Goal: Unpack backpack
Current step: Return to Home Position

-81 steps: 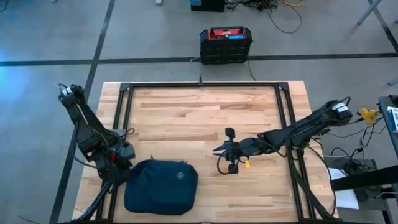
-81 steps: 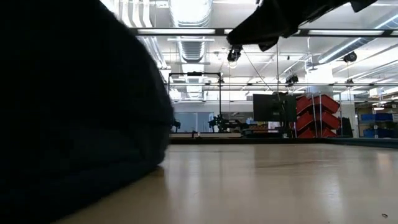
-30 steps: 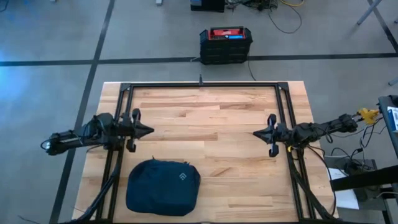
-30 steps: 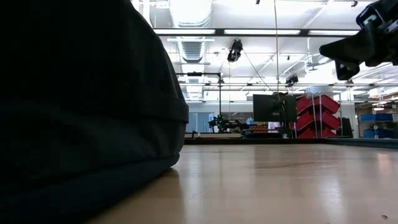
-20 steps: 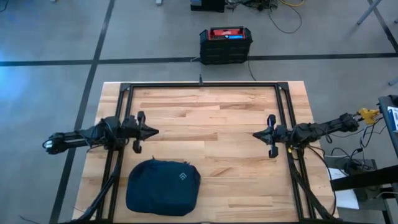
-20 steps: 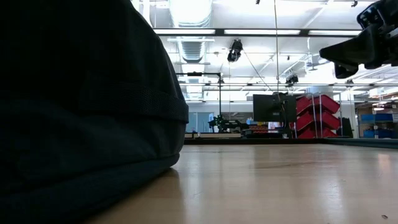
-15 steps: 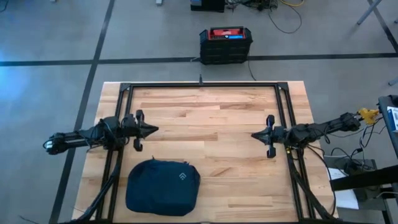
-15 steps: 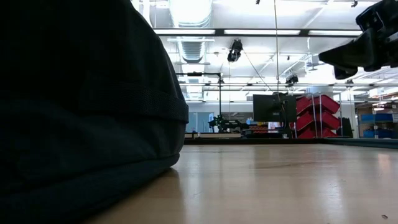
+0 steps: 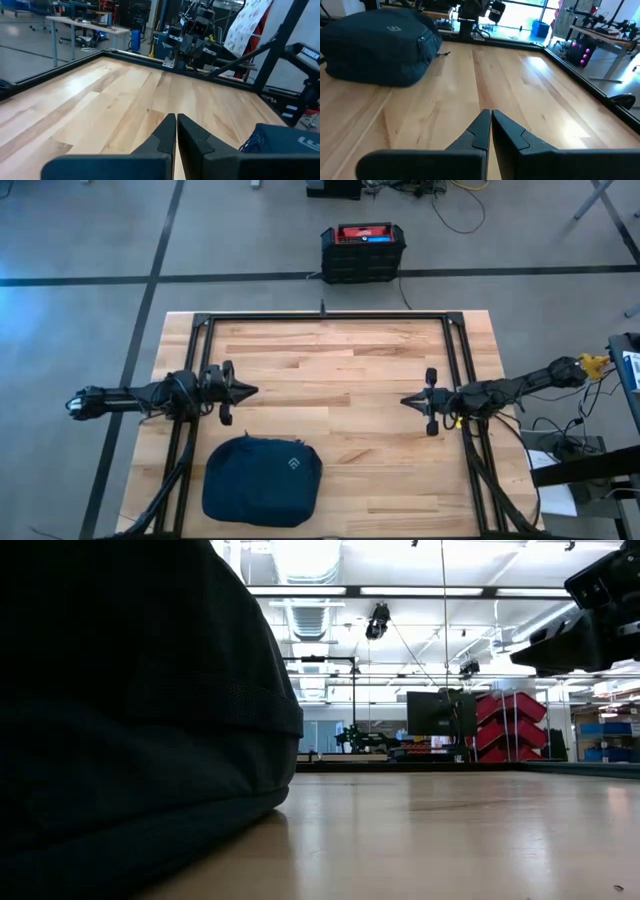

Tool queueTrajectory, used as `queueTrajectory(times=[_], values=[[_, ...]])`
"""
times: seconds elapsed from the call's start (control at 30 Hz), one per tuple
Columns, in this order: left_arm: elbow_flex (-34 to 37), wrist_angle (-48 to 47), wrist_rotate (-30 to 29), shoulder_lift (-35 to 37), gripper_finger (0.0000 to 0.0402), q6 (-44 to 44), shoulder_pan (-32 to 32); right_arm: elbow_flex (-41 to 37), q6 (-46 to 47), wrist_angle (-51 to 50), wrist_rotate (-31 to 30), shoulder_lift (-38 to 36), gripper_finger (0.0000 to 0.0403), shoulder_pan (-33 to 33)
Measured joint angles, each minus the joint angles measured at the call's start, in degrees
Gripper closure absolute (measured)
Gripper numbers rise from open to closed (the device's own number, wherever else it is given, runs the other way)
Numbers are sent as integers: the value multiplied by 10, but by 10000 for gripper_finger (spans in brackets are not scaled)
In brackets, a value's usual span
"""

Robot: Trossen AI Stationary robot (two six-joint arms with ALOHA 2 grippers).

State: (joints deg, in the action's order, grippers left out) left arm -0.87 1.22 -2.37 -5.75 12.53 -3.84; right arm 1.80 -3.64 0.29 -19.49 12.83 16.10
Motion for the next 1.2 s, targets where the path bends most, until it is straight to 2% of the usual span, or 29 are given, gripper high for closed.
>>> queueTrajectory(times=[1.2], values=[[-2, 0, 0, -80, 402, -2, 0, 0, 0, 0, 0, 2, 401, 0]])
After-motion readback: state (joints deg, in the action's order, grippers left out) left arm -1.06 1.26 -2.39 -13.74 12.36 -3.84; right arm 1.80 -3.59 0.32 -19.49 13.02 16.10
